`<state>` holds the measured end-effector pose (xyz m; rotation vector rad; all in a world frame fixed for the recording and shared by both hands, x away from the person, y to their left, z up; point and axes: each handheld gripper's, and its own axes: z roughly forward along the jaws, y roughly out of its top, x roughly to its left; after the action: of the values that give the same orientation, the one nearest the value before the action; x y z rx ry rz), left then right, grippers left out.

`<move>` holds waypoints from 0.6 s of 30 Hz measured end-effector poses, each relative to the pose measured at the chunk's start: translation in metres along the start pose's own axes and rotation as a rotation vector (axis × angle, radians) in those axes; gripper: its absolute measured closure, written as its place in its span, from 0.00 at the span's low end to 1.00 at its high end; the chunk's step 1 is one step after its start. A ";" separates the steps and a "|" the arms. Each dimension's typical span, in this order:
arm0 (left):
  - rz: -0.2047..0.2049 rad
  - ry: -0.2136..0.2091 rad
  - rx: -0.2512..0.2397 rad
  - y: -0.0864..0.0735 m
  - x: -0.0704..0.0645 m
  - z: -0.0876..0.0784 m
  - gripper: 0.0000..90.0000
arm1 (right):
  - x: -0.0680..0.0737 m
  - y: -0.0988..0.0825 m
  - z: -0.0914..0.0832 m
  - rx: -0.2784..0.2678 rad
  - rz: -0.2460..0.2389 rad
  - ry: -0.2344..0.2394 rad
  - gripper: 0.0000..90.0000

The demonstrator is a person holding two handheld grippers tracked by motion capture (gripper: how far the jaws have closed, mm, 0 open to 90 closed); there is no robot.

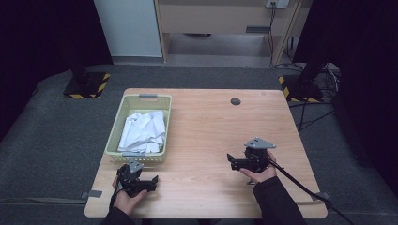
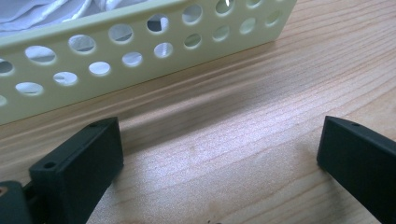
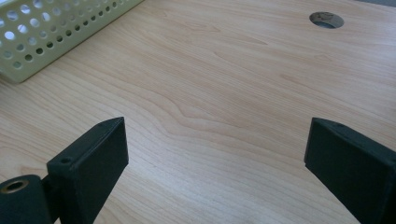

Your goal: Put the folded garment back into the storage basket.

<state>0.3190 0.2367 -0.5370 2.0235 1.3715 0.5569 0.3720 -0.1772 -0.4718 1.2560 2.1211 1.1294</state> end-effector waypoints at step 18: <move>0.000 0.000 0.000 0.000 0.000 0.000 0.00 | -0.026 -0.022 -0.011 0.014 0.024 -0.038 0.07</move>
<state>0.3190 0.2367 -0.5371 2.0230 1.3718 0.5569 0.3661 -0.2106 -0.4850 1.3017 2.0949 1.0943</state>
